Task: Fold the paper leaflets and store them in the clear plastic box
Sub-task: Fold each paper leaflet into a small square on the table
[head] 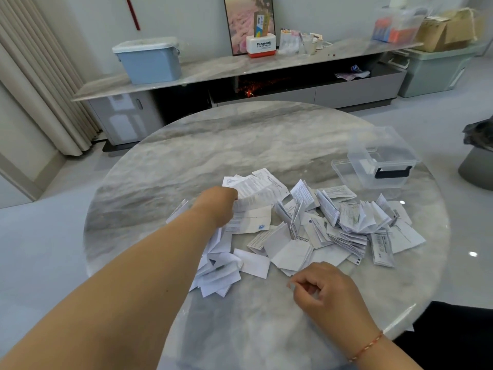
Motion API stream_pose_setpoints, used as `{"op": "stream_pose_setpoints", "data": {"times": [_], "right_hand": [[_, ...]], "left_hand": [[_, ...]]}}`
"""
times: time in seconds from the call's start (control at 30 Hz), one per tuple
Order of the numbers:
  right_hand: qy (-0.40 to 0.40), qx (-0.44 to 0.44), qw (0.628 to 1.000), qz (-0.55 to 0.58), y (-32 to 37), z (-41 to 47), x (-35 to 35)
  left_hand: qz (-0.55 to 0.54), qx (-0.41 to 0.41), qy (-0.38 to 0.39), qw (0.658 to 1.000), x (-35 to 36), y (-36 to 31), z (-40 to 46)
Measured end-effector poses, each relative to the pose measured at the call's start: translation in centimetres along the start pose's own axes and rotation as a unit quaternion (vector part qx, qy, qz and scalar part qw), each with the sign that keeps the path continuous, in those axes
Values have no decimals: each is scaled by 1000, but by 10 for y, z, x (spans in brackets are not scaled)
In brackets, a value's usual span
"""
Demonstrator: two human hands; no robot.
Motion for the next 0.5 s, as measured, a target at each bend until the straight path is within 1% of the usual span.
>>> {"op": "stream_pose_setpoints", "data": {"times": [0.07, 0.17, 0.23, 0.3, 0.37, 0.43, 0.5], "right_hand": [[1, 0, 1000, 5, 0, 0, 0], [1, 8, 1000, -2, -3, 1, -3], [7, 12, 1000, -8, -2, 1, -3], [1, 10, 1000, -3, 1, 1, -6], [-28, 8, 999, 15, 7, 0, -15], [-64, 0, 998, 24, 15, -4, -25], [-91, -33, 995, 18, 26, -10, -33]], "left_hand": [[-12, -29, -35, 999, -8, 12, 1], [-93, -50, -103, 989, -33, 24, -2], [-114, -57, -148, 981, -59, 24, -16], [-103, -53, -209, 971, -91, 15, -41], [-85, -46, -264, 960, -120, -1, -75], [-36, -14, -320, 947, -141, -29, -111], [35, 23, -353, 935, -150, -63, -147]]}}
Point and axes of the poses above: each hand's wrist, its own z-axis towards the middle knuckle, its own x-axis out of the palm, y = z × x, the point moved 10 cm from there along z, towards the middle knuckle, and after that the axes turned 12 degrees about x, right-handed, at the moved point
